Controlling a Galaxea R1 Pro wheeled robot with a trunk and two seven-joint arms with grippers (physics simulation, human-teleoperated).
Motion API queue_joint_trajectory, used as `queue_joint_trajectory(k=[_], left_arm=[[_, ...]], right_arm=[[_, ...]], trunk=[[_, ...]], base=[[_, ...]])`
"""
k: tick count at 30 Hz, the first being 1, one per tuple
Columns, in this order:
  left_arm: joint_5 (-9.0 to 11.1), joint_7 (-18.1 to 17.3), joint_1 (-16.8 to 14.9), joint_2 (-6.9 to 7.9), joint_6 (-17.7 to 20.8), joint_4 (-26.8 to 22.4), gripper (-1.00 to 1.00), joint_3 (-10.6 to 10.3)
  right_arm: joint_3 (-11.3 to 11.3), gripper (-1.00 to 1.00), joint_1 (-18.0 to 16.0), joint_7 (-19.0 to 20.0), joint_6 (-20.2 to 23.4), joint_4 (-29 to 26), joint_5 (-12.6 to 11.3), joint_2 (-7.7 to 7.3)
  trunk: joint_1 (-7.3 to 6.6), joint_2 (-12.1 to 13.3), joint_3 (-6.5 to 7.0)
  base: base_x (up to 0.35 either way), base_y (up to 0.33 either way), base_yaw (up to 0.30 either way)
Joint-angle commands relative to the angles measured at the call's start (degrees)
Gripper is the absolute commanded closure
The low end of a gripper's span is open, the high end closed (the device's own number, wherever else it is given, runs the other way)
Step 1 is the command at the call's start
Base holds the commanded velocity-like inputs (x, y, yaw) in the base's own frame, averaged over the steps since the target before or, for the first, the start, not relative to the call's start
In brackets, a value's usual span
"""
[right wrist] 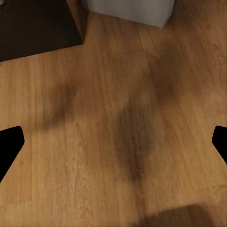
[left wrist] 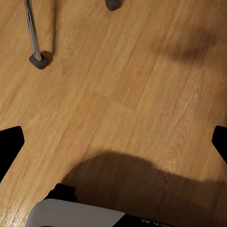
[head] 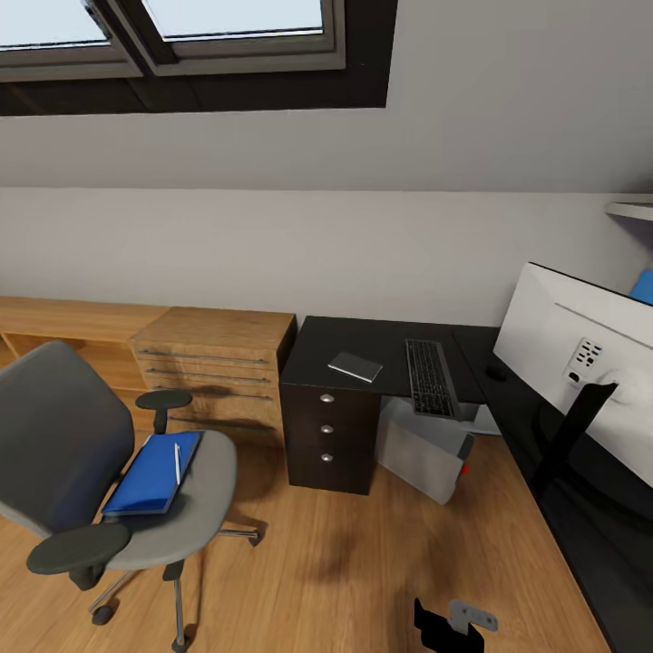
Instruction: In the bedroom, organize the workspace by keeping the computer under the desk, ensuring the monitor is on the desk, placing the keyboard on the desk next to the monitor, placing the mouse on the desk next to the keyboard, moving the folder from the swivel chair onto the desk next to the mouse, stacking the notebook on top of the folder with the pen on top of the notebook, and positioning the swivel chair next to the desk.
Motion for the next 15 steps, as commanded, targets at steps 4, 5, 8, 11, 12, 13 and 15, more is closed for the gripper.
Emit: queue_joint_trajectory(k=[4,5,8,11,12,13,15], left_arm=[[0.3,0.5,0.0,0.03,-0.2,0.0,-1.0,-0.4],[0.2,0.5,0.0,0.03,-0.2,0.0,-1.0,-0.4],[0.2,0.5,0.0,0.03,-0.2,0.0,-1.0,-0.4],[0.2,0.5,0.0,0.03,-0.2,0.0,-1.0,-0.4],[0.2,0.4,0.0,0.03,-0.2,0.0,-1.0,-0.5],[0.2,0.4,0.0,0.03,-0.2,0.0,-1.0,-0.5],[0.2,0.4,0.0,0.03,-0.2,0.0,-1.0,-0.5]], right_arm=[[-0.5,-1.0,0.2,-0.1,-0.2,0.1,0.7,-0.06],[-0.5,-1.0,0.3,-0.1,-0.3,0.1,0.9,-0.06],[-0.5,-1.0,0.3,-0.2,-0.3,0.1,2.6,-0.07],[-0.5,-1.0,0.3,-0.2,-0.7,0.1,3.1,-0.03],[-0.5,-1.0,0.3,-0.2,-0.8,0.1,3.1,-0.02],[-0.5,-1.0,0.3,-0.2,-0.9,0.1,3.2,0.03],[-0.5,-1.0,0.3,-0.2,-1.0,0.1,3.3,0.09]], trunk=[[0.0,0.0,-0.06],[0.0,0.0,-0.06],[0.0,0.0,-0.04],[0.0,0.0,0.01],[0.0,0.0,0.03],[0.0,0.0,0.05],[0.0,0.0,0.1]], base=[[0.0,0.0,0.0],[0.0,0.0,0.0],[0.0,0.0,-0.087],[0.0,0.0,-0.199],[0.0,0.0,-0.216],[0.0,0.0,-0.226],[0.0,0.0,-0.231]])
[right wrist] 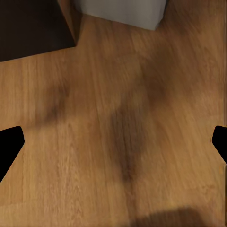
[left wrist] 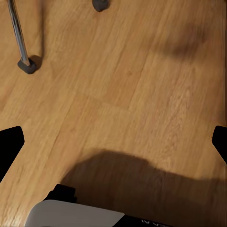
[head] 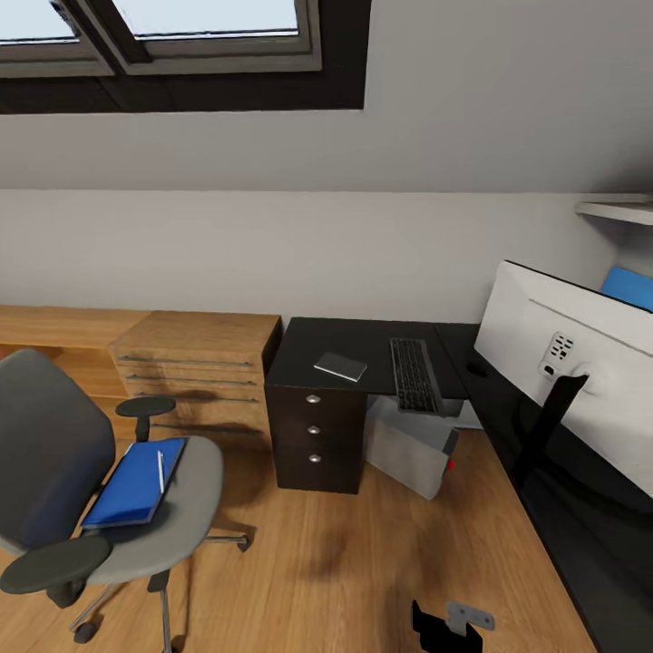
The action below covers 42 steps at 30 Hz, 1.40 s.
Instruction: In the bedroom, organize the workspace by keeping the computer under the desk, ensuring the monitor is on the desk, placing the keyboard on the desk next to the monitor, placing the mouse on the desk next to the keyboard, moving the folder from the swivel chair onto the desk next to the mouse, stacking the notebook on top of the folder with the pen on top of the notebook, and positioning the swivel chair next to the desk.
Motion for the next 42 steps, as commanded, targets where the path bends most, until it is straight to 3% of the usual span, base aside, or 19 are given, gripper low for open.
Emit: queue_joint_trajectory(k=[1,14,23,32,42], left_arm=[[0.3,0.5,0.0,0.03,-0.2,0.0,-1.0,-0.5],[0.2,0.5,0.0,0.15,-0.2,0.0,-1.0,-0.4],[0.1,0.6,0.0,-0.1,-0.1,0.0,-1.0,-0.4],[-1.5,0.9,0.0,-0.37,0.4,3.6,-1.0,-1.0],[-1.4,0.9,0.0,-0.2,0.0,4.1,-1.0,-0.8]], right_arm=[[-0.5,-1.0,-0.1,-0.2,-0.2,0.1,0.6,0.02],[-0.5,-1.0,0.0,-0.2,-1.4,0.1,3.4,0.56],[-0.5,-1.0,0.3,-0.2,-1.5,0.1,3.7,0.41],[-0.5,-1.0,0.4,-0.2,-1.6,0.1,3.8,0.49],[-0.5,-1.0,0.4,-0.2,-1.6,0.0,3.9,0.21]], trunk=[[0.0,0.0,-0.04],[0.0,0.0,0.28],[0.0,0.0,0.51],[0.0,0.0,0.56],[0.0,0.0,0.56]], base=[[0.0,0.0,-0.236],[0.0,0.0,-0.245],[0.0,0.0,-0.194],[0.0,0.0,-0.053],[0.0,0.0,-0.003]])
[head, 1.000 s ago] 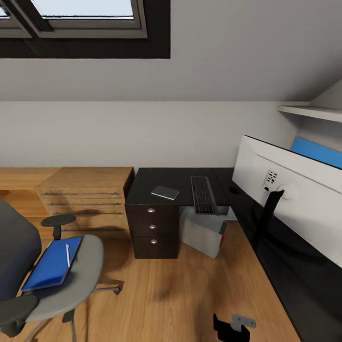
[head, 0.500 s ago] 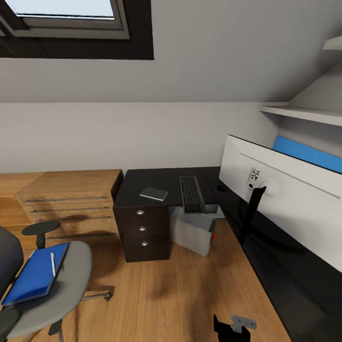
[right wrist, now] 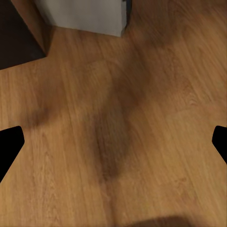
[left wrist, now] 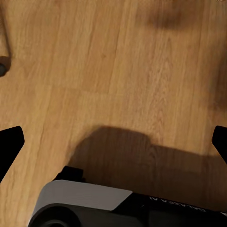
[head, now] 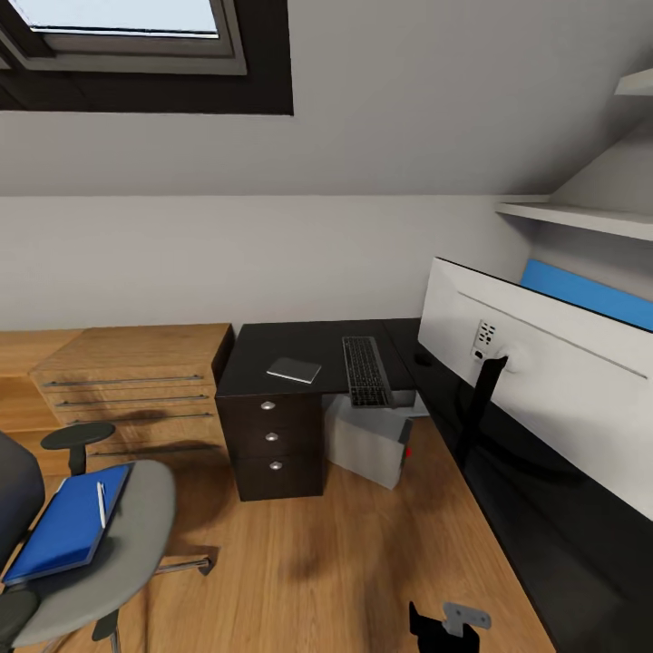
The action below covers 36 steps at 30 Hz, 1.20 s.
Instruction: In the bedroom, organize the workspace by keeping the computer under the desk, ensuring the monitor is on the desk, placing the keyboard on the desk next to the monitor, placing the mouse on the desk next to the keyboard, moving the folder from the swivel chair onto the desk next to the mouse, stacking the notebook on top of the folder with the pen on top of the notebook, and positioning the swivel chair next to the desk.
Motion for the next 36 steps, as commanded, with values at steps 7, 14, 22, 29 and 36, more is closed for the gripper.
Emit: queue_joint_trajectory(k=[7,14,22,29,36], left_arm=[[0.2,0.2,0.0,0.25,-0.4,-1.6,-1.0,-0.5],[0.4,0.1,0.0,0.8,-0.5,-3.1,-1.0,-0.2],[0.4,0.1,0.0,2.15,-0.5,-3.2,-1.0,-0.1],[0.4,0.1,-0.1,2.27,-0.4,-3.2,-1.0,-0.1],[0.3,0.0,-0.1,2.06,-0.4,-3.1,-1.0,-0.3]], right_arm=[[-0.4,-1.0,0.0,-0.1,-0.2,0.0,0.6,-0.1],[-0.4,-1.0,0.1,-0.1,-0.2,0.0,0.7,-0.37],[-0.4,-1.0,0.1,-0.1,-0.2,0.1,0.6,-0.27],[-0.4,-1.0,0.1,-0.1,-0.2,0.1,0.6,-0.41],[-0.4,-1.0,0.1,-0.2,-0.2,0.0,0.6,-0.52]], trunk=[[0.0,0.0,-0.06],[0.0,0.0,-0.06],[0.0,0.0,-0.02],[0.0,0.0,0.43],[0.0,0.0,0.93]], base=[[0.0,0.0,0.0],[0.0,0.0,0.0],[0.0,0.12,-0.005],[0.0,0.203,-0.061],[0.0,0.021,-0.123]])
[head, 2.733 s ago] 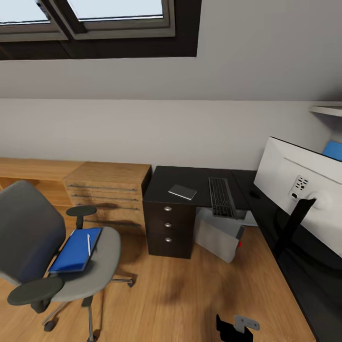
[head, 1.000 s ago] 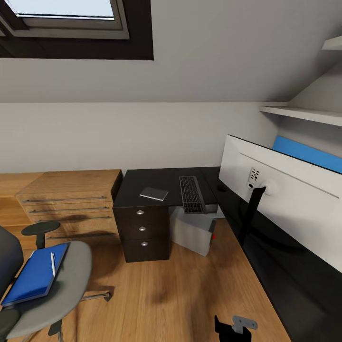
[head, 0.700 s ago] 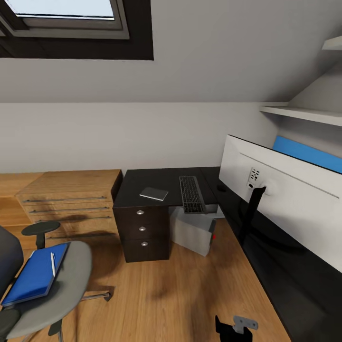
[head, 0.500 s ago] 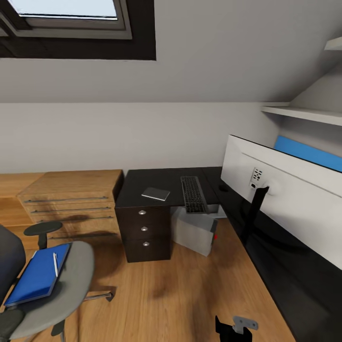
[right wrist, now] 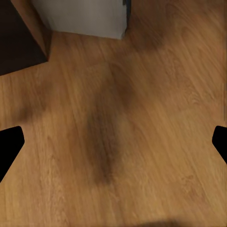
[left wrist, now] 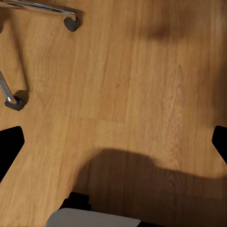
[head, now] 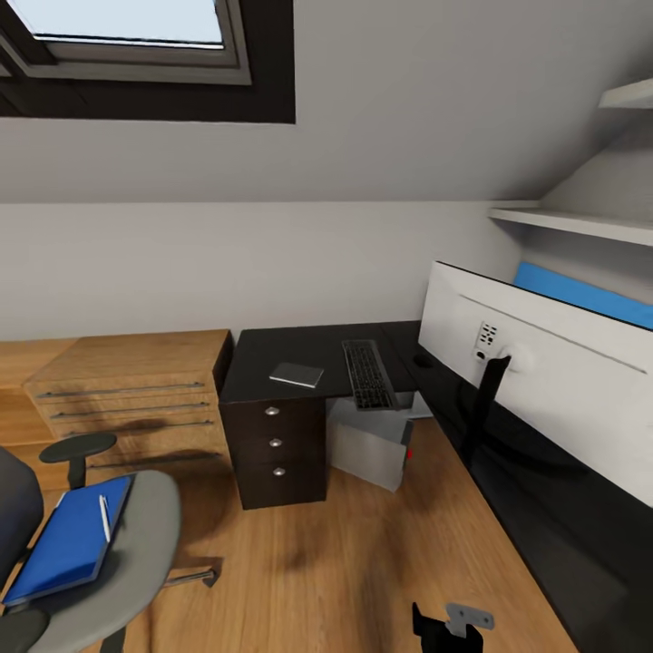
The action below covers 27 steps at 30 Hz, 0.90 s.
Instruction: In the bedroom, organize the workspace by keeping the computer under the desk, ensuring the monitor is on the desk, placing the keyboard on the desk next to the monitor, placing the mouse on the desk next to the keyboard, moving the folder from the swivel chair onto the desk next to the mouse, stacking the notebook on top of the folder with the pen on top of the notebook, and positioning the swivel chair next to the desk.
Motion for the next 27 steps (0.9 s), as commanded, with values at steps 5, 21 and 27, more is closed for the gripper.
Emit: queue_joint_trajectory(k=[5,21,27], left_arm=[[0.3,0.5,0.0,-0.01,-0.2,0.0,-1.0,-0.5],[0.3,0.5,0.0,-0.03,-0.3,0.0,-1.0,-0.5],[0.2,0.5,0.0,-0.03,-0.3,0.0,-1.0,-0.5]], right_arm=[[-0.5,-1.0,0.0,-0.2,-0.2,0.0,0.6,0.04],[-0.6,-1.0,-0.2,-2.1,6.3,-10.9,0.4,1.09],[-0.5,-1.0,-0.5,-2.7,18.9,-23.4,0.3,3.37]], trunk=[[0.0,0.0,0.1],[0.0,0.0,0.15],[0.0,0.0,0.15]], base=[[0.0,0.004,-0.053],[0.0,0.0,-0.006],[0.0,0.0,0.0]])
